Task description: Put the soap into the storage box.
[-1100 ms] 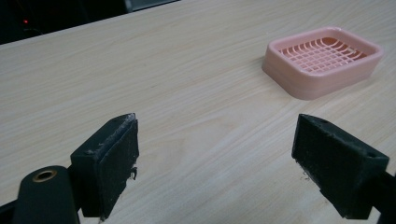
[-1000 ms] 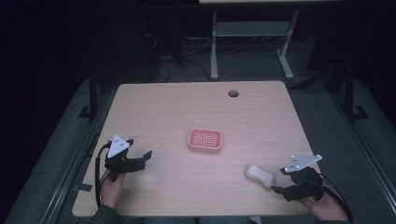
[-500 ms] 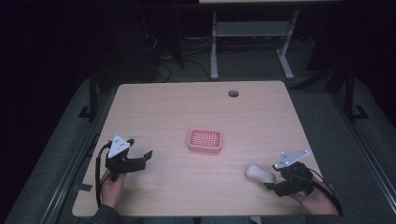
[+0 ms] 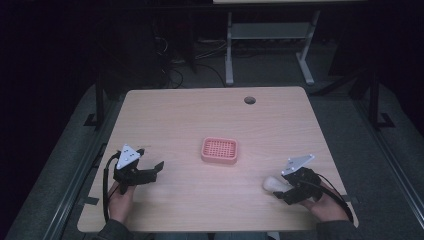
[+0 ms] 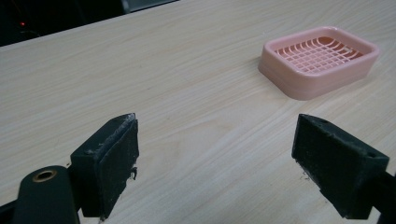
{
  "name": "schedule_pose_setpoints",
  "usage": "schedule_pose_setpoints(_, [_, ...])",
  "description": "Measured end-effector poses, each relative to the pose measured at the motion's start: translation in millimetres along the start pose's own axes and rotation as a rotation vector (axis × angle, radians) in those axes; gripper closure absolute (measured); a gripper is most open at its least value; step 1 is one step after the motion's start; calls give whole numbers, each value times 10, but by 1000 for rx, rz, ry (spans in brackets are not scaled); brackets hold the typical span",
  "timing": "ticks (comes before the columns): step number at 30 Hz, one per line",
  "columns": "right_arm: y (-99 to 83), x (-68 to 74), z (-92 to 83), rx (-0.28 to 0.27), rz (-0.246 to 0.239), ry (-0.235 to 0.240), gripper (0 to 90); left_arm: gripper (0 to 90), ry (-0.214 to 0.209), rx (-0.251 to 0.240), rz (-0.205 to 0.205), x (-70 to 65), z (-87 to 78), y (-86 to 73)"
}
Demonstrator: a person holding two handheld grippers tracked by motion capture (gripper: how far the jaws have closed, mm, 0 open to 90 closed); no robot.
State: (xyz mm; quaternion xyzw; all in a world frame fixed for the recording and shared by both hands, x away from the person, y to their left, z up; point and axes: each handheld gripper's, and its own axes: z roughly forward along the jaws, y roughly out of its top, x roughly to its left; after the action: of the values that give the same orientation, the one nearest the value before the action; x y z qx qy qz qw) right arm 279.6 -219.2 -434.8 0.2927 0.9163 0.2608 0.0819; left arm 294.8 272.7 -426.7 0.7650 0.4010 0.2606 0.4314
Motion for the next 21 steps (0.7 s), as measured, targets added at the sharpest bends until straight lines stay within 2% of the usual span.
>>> schedule_pose_setpoints(5, [35,4,60,12,-10,-1,314,146,-1,-8,-2,-6,1,7])
schedule_pose_setpoints(10, [15,1,99,25,2,6,354,146,-4,-2,4,-13,17,7])
schedule_pose_setpoints(16, [-2,3,162,59,-6,0,396,146,-9,-11,-1,-25,21,11])
schedule_pose_setpoints(21, [-13,-1,164,57,-2,4,423,146,-7,-5,-1,-17,19,10])
